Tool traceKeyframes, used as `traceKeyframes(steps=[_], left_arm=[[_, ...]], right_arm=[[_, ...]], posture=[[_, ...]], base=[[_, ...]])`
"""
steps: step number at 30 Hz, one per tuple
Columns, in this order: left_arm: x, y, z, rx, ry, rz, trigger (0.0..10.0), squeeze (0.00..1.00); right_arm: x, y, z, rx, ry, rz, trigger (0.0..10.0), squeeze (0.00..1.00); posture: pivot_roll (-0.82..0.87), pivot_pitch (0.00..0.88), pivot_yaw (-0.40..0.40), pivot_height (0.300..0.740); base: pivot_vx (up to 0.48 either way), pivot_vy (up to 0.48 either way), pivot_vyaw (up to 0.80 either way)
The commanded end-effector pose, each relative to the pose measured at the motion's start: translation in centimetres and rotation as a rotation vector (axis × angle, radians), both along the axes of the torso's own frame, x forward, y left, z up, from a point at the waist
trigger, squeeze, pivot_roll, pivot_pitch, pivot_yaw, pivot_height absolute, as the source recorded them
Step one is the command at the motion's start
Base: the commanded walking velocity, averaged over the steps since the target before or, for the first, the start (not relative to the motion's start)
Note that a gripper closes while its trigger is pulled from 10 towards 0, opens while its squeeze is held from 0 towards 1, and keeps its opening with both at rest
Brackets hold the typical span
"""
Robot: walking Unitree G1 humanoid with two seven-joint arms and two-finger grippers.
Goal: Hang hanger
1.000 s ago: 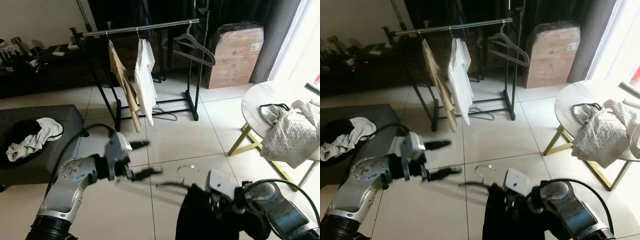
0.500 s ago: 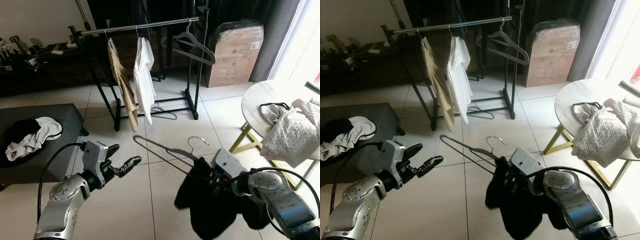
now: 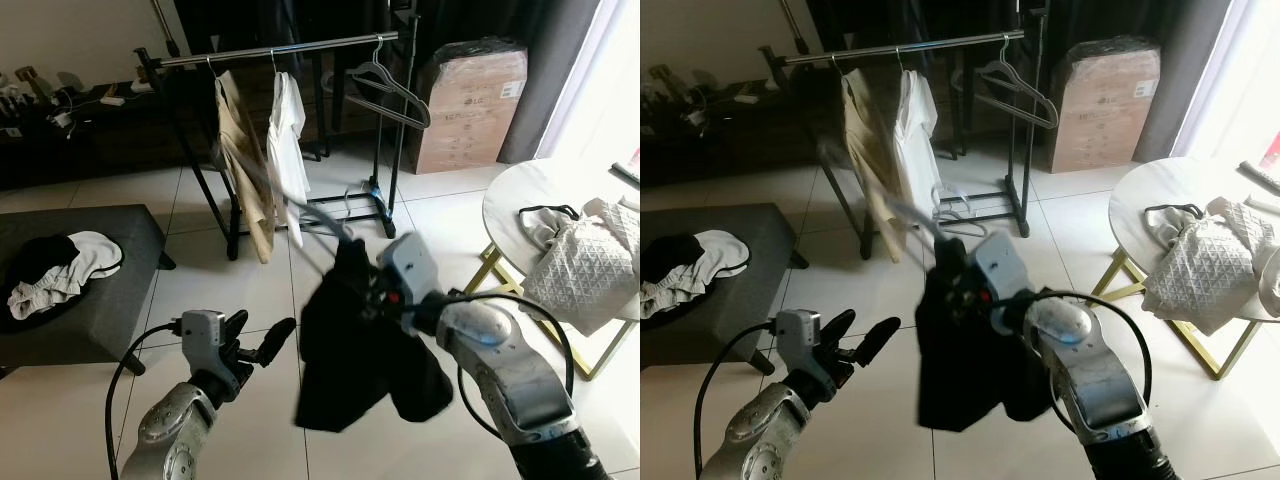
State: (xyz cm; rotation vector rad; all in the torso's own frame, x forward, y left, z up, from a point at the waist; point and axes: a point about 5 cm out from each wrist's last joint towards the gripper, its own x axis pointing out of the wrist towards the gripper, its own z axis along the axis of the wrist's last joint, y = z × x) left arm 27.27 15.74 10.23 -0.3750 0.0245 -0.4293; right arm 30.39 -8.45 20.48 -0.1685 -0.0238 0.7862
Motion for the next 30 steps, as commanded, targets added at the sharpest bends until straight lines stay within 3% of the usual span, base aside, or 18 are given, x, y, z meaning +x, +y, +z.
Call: traceKeyframes(steps=[1, 4, 6, 8, 12, 14, 15, 18, 20, 27, 30], left_arm=[[-0.7, -0.2, -0.1, -0.059, 0.025, -0.070, 10.0, 0.00], [-1.7, 0.0, -0.8, -0.156, 0.077, -0.192, 10.0, 0.00], [-2.2, 1.0, -1.5, -0.127, 0.100, -0.231, 10.0, 0.00], [-2.1, 1.9, -0.8, -0.132, 0.085, -0.235, 10.0, 0.00], [-2.1, 2.2, -0.2, -0.159, 0.070, -0.240, 10.0, 0.00], [-2.3, 2.4, 0.6, -0.227, 0.066, -0.314, 10.0, 0.00], [-2.3, 2.4, 0.6, -0.227, 0.066, -0.314, 10.0, 0.00], [-3.7, 1.3, -0.2, -0.169, 0.135, -0.521, 10.0, 0.00], [-3.8, 0.7, -0.4, -0.147, 0.146, -0.578, 10.0, 0.00], [-1.7, -0.4, 0.9, -0.135, 0.067, -0.554, 10.0, 0.00], [-1.6, -0.3, 1.3, -0.139, 0.044, -0.538, 10.0, 0.00]], right_arm=[[-0.6, 0.6, 1.8, 0.041, -0.077, 0.037, 0.0, 0.00], [-1.4, 0.8, 2.0, 0.062, -0.089, 0.092, 0.0, 0.00], [-2.4, 0.7, 1.7, 0.031, -0.090, 0.156, 0.0, 0.00], [-3.5, 0.2, 1.2, 0.013, -0.075, 0.214, 0.0, 0.00], [-3.9, 0.1, 0.9, 0.001, -0.063, 0.232, 0.0, 0.00], [-4.2, -0.3, 0.2, -0.037, -0.049, 0.254, 0.0, 0.00], [-4.2, -0.3, 0.2, -0.037, -0.049, 0.254, 0.0, 0.00], [-4.9, -0.1, 0.4, -0.036, -0.051, 0.314, 0.0, 0.00], [-5.3, 0.2, 0.7, -0.027, -0.056, 0.354, 0.0, 0.00], [-6.1, 0.6, 0.7, -0.025, -0.050, 0.412, 0.0, 0.00], [-6.3, 0.6, 0.6, -0.026, -0.044, 0.413, 0.0, 0.00]], posture=[[-0.14, 0.082, 0.058, 0.740], [-0.14, 0.074, 0.061, 0.740], [-0.15, 0.068, 0.067, 0.740], [-0.15, 0.062, 0.072, 0.740], [-0.15, 0.061, 0.073, 0.740], [-0.14, 0.058, 0.077, 0.740], [-0.14, 0.058, 0.077, 0.740], [-0.15, 0.059, 0.082, 0.740], [-0.16, 0.068, 0.082, 0.740], [-0.16, 0.084, 0.081, 0.740], [-0.17, 0.090, 0.080, 0.740]], base=[[0.000, 0.000, 0.00], [0.000, 0.000, 0.00], [0.000, 0.000, 0.00], [0.000, 0.000, 0.00], [0.000, 0.000, 0.00], [0.000, 0.000, 0.00], [0.000, 0.000, 0.00], [0.000, 0.000, 0.00], [0.000, 0.000, 0.00], [0.000, 0.000, 0.00], [0.000, 0.000, 0.00]])
